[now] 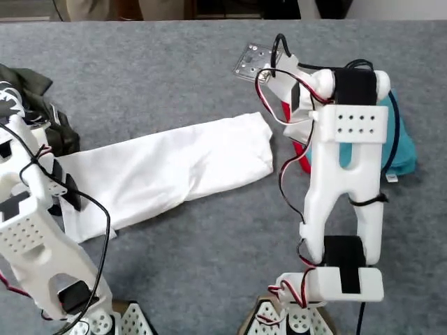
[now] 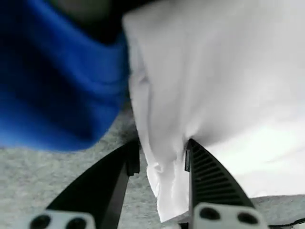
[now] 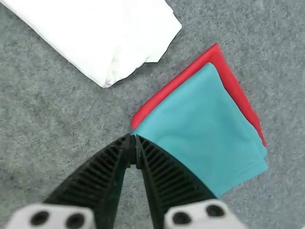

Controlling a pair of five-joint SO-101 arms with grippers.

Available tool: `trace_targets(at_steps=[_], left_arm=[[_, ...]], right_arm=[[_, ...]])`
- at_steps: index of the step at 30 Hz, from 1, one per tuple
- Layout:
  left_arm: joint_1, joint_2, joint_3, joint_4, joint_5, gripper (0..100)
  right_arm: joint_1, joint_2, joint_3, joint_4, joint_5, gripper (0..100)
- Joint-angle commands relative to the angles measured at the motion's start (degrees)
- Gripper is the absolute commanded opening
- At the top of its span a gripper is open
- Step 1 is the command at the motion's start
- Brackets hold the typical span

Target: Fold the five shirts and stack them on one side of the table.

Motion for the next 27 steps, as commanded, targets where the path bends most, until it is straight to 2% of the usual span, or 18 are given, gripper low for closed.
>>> trace_targets(at_steps=[1, 5, 10, 16, 23, 27], left_arm=[[0.79, 0.57, -2.29, -1.14, 4.22, 17], [1.05, 2.33, -5.36, 2.46, 9.23, 16], [2.29, 8.04, -10.11, 7.65, 11.78, 15], [3.52, 15.69, -14.42, 8.26, 14.33, 3], [6.15, 11.12, -19.34, 10.64, 14.59, 2], [8.53, 2.33, -18.11, 10.64, 14.59, 2]], right_arm=[[0.48, -3.12, 0.04, 0.97, 0.44, 0.5], [0.48, -4.09, 0.04, 0.97, 0.44, 0.5], [0.48, -5.23, 0.04, 0.88, 0.44, 0.5], [0.48, -6.02, 0.04, 0.88, 0.44, 0.5], [0.48, -6.02, 0.04, 0.79, 0.35, 0.5], [0.48, -6.37, -0.31, -2.73, -4.4, 0.5]])
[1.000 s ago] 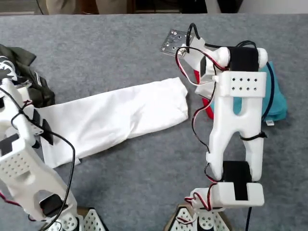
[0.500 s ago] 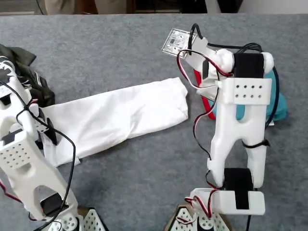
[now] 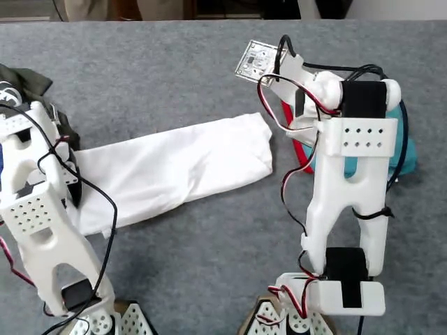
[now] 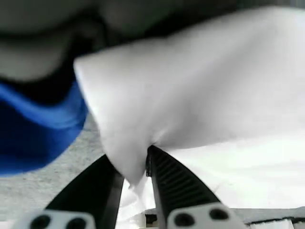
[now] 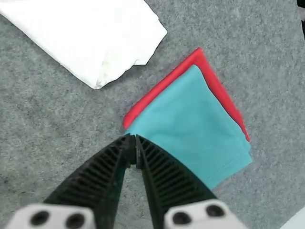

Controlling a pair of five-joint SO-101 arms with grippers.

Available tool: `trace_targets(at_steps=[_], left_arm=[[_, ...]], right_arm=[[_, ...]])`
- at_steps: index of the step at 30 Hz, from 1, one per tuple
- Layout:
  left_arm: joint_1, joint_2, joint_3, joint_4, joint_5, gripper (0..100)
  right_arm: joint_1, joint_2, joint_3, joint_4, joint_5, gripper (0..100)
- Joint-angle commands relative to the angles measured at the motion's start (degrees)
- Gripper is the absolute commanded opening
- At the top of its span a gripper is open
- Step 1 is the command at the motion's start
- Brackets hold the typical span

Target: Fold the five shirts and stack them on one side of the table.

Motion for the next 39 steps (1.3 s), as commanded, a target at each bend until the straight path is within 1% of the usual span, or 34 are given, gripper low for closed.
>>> trace_targets(at_steps=[1, 6, 9, 12, 15, 19, 22, 25, 29, 31, 35, 39], left_arm=[[3.08, -10.24, -0.79, 0.79, 0.44, 2], [9.49, -26.77, 5.8, 0.79, 0.18, 2], [15.03, -36.35, 9.85, 0.79, 0.18, 2], [21.54, -43.12, 11.96, 0.79, 0.53, 2], [28.57, -45.49, 12.13, 0.79, 2.02, 2], [36.66, -45.32, 10.37, 0.53, 9.14, 2], [41.23, -43.91, 7.91, -2.37, 13.19, 2], [44.04, -40.84, 4.13, -4.92, 17.32, 2], [47.91, -34.15, -1.23, -8.79, 23.38, 2], [50.46, -30.11, -4.31, -9.76, 24.44, 2], [55.65, -22.37, -12.66, -10.29, 24.44, 2], [57.85, -13.67, -22.33, -11.6, 24.53, 2]], right_arm=[[0.48, -2.42, -0.57, -4.13, -4.84, 0.5], [0.57, -2.42, -0.57, -16.35, -14.07, 0.5], [0.57, -2.42, -0.57, -23.65, -19.34, 0.5], [0.75, -2.42, -0.57, -30.68, -23.38, 0.5], [0.84, -2.42, -0.57, -34.99, -25.67, 0.5], [1.27, -2.42, -0.4, -37.01, -26.11, 0.5], [4.79, -2.42, -0.4, -37.19, -26.02, 0.5], [8.66, -1.98, -0.75, -37.45, -25.41, 0.9], [12.97, -2.42, -1.45, -36.66, -15.56, 0.6], [15.52, -2.15, -1.54, -36.75, -13.8, 0.5], [18.77, -1.63, -3.3, -36.57, -13.45, 0.5], [20.53, 0.84, -5.32, -36.31, -13.45, 0.5]])
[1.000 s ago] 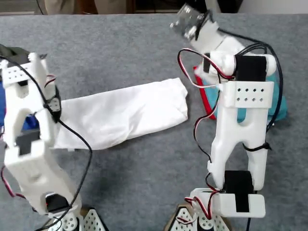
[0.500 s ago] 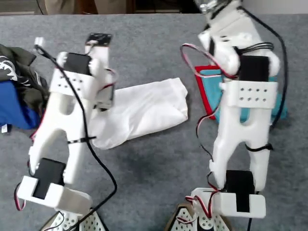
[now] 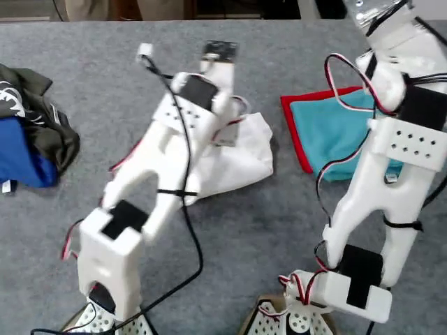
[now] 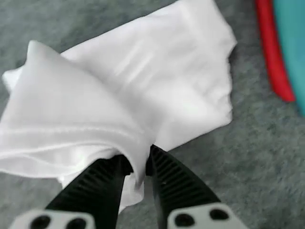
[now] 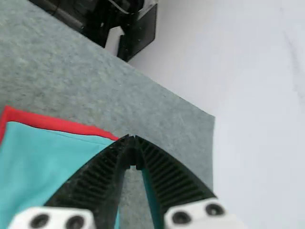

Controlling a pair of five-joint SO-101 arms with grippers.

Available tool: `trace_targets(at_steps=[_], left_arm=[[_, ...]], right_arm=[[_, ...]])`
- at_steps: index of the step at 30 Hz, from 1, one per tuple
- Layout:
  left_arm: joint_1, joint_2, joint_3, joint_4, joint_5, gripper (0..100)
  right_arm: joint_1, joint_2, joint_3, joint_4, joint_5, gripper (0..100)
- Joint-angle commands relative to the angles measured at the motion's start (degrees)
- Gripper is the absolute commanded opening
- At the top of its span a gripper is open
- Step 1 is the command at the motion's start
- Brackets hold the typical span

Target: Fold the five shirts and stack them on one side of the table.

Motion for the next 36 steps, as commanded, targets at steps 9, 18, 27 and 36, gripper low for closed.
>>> trace_targets(at_steps=[9, 18, 27, 36], left_arm=[[1.41, 18.86, -28.57, 3.87, 0.7, 2], [-1.85, 19.82, -40.09, 10.9, 12.04, 26], [-13.45, 14.29, -42.9, 11.08, 1.58, 5], [-29.54, -0.04, -34.11, 11.16, -3.78, 2]], right_arm=[[1.54, 1.01, -3.65, 0.09, 0.7, 0.6], [0.22, 0.84, -3.21, 0.09, 0.62, 0.7], [-13.49, 2.07, -1.8, 3.25, 0.7, 0.9], [-33.8, 15.96, 2.95, 0.53, -2.02, 0.6]])
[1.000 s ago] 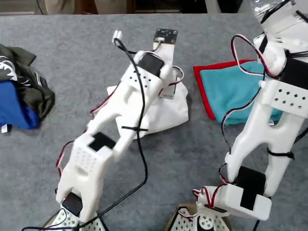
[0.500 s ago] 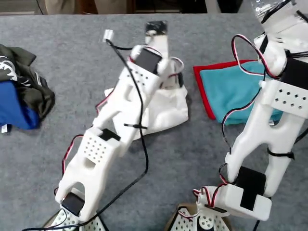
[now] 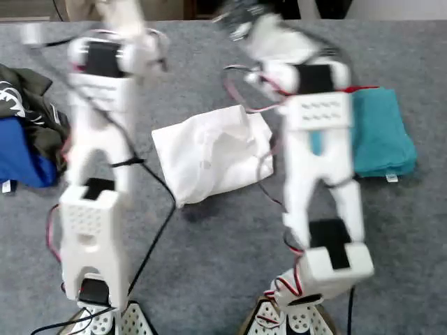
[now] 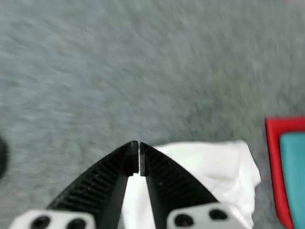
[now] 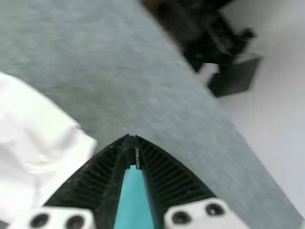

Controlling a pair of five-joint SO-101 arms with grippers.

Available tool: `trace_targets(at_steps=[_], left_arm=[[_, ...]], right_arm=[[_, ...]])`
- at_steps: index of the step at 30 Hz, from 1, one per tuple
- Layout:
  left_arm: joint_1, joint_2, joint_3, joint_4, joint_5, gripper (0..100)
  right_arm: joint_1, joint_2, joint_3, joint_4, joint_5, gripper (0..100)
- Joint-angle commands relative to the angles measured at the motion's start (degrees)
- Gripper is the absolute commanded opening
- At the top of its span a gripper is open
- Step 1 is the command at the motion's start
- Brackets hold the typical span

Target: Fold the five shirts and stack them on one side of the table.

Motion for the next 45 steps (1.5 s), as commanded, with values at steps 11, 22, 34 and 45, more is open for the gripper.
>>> trace_targets(at_steps=[11, 22, 34, 45], left_arm=[[-15.21, -35.56, 52.22, -0.44, -5.36, 2], [-19.52, -53.41, 81.14, -9.41, -9.05, 2], [-19.43, -65.89, 92.31, -10.9, -9.41, 2], [-19.25, -65.89, 93.8, -10.9, -9.41, 2]], right_arm=[[-13.23, 20.7, -6.2, -0.97, -10.37, 0.6], [-12.88, 28.18, -6.29, 8.7, -10.11, 0.5], [-4.7, 27.91, -15.96, 26.64, -4.13, 0.5], [6.2, 27.82, -15.69, 35.6, 2.2, 0.2]])
